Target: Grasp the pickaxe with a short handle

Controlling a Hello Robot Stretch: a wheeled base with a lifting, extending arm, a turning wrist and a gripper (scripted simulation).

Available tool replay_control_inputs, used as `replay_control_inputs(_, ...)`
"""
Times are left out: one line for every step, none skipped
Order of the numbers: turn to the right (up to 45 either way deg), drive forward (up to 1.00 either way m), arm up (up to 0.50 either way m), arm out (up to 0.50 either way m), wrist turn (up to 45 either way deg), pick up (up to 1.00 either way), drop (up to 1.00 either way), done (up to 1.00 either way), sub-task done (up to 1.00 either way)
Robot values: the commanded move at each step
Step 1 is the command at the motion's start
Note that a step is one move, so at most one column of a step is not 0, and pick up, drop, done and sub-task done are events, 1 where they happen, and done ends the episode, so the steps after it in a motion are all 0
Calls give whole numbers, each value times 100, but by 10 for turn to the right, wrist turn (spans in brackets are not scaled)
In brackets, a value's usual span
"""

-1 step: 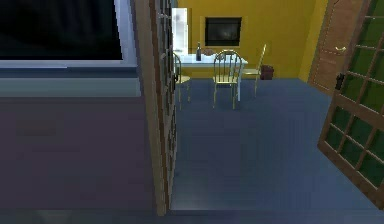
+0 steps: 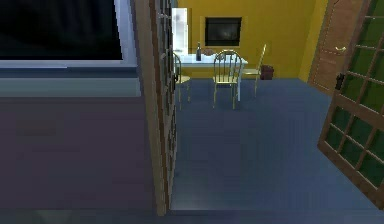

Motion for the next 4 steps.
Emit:
replay_control_inputs(0, 0, 38, 0, 0, 0, 0, 0, 0)
replay_control_inputs(0, 0, 0, 28, 0, 0, 0, 0, 0)
replay_control_inputs(0, 0, 0, 0, 450, 0, 0, 0, 0)
replay_control_inputs(0, 0, 0, 0, 450, 0, 0, 0, 0)
